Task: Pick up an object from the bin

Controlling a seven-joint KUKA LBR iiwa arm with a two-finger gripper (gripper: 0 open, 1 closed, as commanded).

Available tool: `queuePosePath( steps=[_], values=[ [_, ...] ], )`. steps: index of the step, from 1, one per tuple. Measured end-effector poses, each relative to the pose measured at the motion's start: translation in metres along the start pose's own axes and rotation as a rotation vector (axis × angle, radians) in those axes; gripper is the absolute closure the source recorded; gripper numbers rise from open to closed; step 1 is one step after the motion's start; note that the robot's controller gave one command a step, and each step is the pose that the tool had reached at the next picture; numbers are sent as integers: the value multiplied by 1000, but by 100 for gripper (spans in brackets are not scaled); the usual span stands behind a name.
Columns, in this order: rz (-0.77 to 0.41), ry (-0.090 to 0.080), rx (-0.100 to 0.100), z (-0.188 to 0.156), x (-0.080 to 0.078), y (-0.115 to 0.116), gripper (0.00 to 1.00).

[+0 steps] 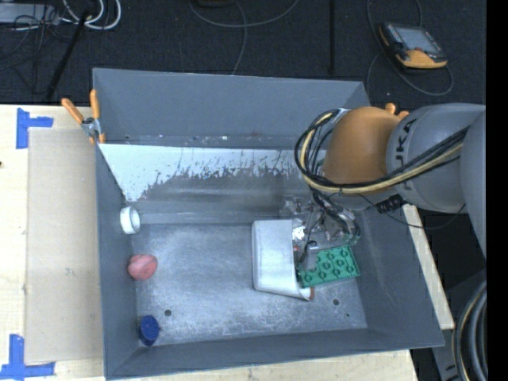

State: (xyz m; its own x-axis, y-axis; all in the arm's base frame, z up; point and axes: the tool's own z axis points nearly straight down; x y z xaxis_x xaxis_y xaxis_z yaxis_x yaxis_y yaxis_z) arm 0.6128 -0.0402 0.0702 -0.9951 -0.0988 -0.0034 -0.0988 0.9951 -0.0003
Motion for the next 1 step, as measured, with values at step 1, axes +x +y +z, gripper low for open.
queuePosePath(
  steps=[1],
  values=[
    [1,-2,0,-1,0,1,100]
  ],
)
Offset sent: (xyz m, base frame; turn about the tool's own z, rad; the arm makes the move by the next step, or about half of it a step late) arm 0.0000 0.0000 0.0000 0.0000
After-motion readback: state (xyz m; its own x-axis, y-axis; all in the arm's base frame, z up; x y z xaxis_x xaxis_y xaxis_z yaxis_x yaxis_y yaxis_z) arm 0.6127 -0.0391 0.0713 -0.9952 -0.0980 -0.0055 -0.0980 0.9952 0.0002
